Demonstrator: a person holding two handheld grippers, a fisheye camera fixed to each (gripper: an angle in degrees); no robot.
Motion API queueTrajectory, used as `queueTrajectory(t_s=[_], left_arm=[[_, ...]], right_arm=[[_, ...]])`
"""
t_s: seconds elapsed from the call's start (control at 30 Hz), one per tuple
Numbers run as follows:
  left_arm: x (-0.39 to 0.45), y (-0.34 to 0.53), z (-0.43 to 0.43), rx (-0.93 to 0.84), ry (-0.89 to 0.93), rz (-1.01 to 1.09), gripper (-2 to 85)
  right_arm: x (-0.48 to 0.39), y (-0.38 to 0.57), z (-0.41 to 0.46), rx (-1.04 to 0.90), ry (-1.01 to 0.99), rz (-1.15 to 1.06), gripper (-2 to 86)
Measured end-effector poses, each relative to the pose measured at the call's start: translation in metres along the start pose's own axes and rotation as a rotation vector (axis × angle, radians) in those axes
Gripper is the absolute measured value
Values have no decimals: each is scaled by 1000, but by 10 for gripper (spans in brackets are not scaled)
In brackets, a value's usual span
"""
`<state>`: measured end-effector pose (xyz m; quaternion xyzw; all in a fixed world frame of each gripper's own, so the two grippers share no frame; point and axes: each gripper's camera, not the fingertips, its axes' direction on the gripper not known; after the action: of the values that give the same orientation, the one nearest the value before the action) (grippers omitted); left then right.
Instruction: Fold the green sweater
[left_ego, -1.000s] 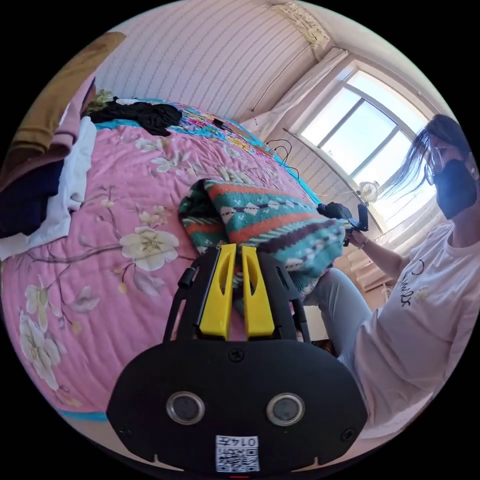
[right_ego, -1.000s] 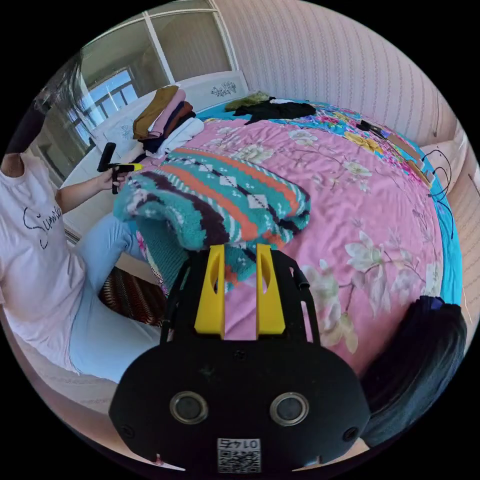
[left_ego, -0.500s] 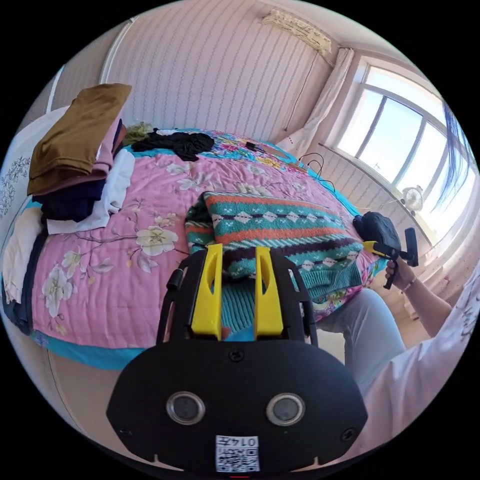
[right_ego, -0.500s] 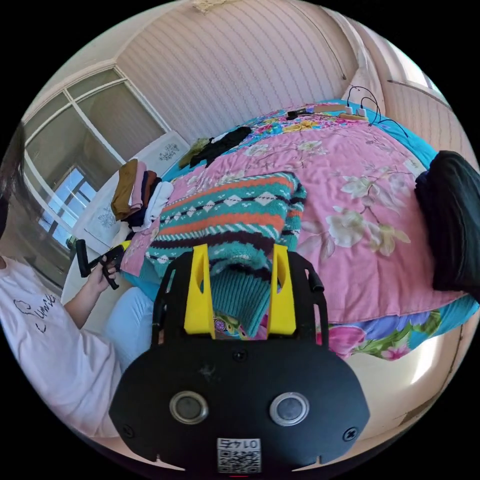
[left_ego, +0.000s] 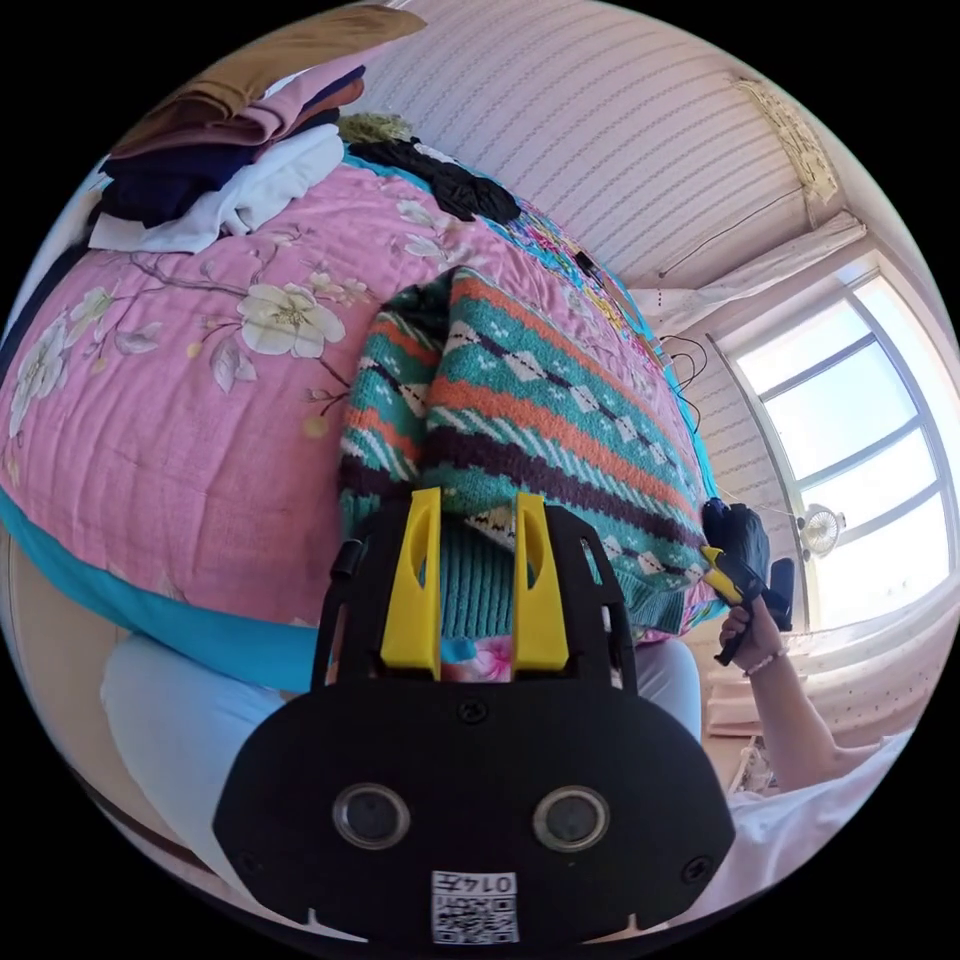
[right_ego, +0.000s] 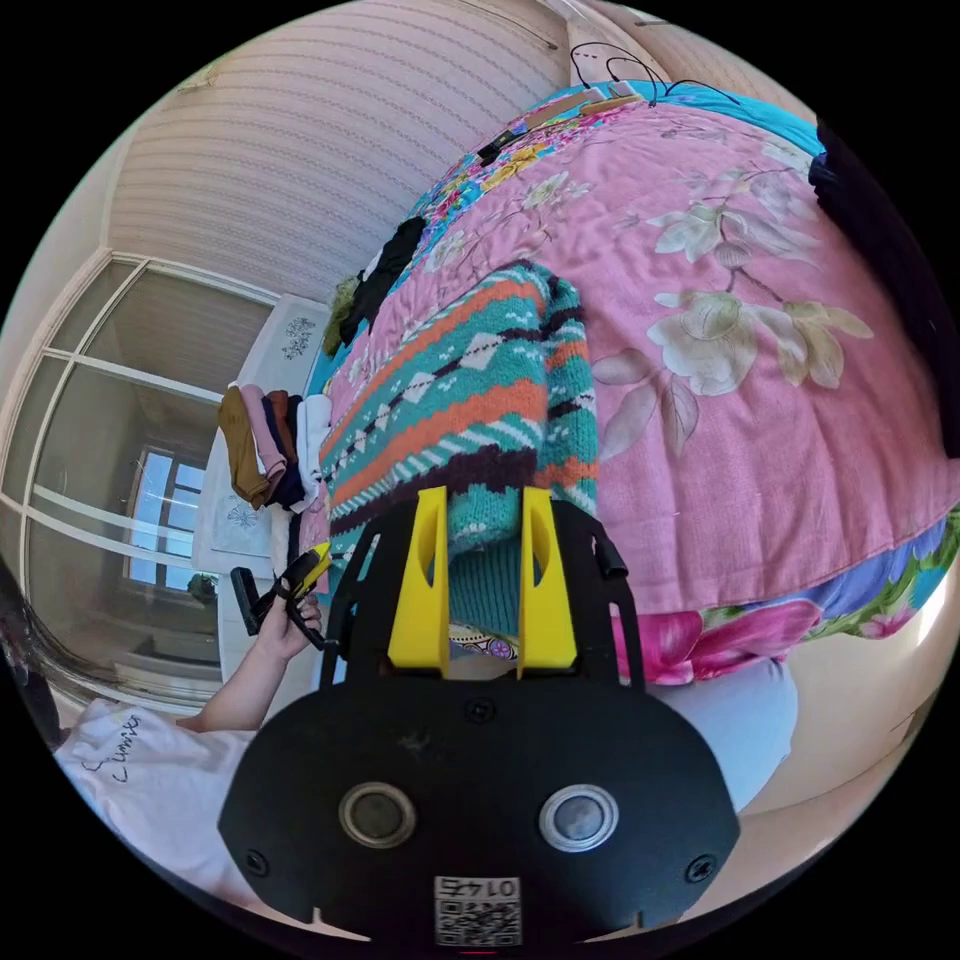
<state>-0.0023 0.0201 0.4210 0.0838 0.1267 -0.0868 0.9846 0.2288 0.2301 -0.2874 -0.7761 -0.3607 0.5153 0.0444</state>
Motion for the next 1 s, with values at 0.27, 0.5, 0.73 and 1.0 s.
queueTrajectory(t_s=[0.27, 0.5, 0.73, 1.0], left_arm=[[-1, 0, -7, -58, 111, -58, -1], [33, 22, -61, -62, -12, 167, -2], [52, 47, -74, -25, -9, 139, -5], [148, 108, -111, -2, -191, 511, -10]], right_arm=[[-33, 4, 6, -27, 37, -104, 77], [-78, 28, 13, -96, 148, -230, 77], [-100, 53, 42, -49, 191, -163, 80], [-188, 75, 43, 37, 444, -335, 7]])
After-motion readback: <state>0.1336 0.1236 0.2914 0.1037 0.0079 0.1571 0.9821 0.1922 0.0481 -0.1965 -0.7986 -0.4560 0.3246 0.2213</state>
